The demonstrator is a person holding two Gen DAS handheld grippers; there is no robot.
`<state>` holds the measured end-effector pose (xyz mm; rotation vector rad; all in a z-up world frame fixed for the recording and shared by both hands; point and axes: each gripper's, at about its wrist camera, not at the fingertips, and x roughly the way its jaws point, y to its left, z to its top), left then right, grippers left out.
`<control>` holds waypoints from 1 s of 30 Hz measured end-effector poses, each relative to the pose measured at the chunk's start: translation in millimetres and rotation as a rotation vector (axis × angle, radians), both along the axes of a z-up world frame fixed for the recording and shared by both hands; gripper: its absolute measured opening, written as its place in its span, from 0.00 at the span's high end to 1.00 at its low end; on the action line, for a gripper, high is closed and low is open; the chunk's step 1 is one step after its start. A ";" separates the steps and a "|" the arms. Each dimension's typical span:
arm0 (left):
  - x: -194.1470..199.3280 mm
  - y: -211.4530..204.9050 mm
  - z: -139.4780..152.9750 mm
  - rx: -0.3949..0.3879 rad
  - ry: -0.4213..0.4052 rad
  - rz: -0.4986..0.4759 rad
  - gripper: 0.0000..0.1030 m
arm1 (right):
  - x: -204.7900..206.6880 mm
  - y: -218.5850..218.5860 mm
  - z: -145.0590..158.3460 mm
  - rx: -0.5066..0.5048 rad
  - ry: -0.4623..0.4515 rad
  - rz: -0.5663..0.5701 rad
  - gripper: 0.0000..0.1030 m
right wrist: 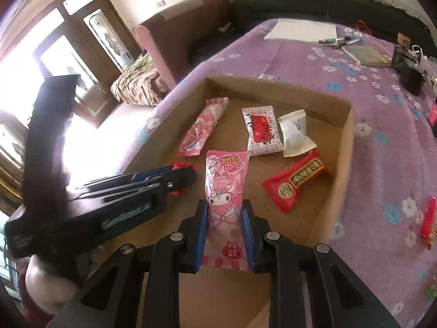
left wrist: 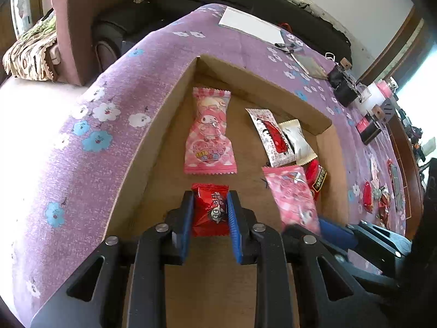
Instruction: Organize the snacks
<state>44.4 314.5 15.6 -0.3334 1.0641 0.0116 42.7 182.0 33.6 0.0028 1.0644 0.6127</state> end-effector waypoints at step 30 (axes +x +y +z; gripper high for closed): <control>-132.8 -100.0 58.3 -0.120 -0.230 -0.138 0.40 | -6.0 -242.8 12.4 0.032 -0.059 -0.433 0.53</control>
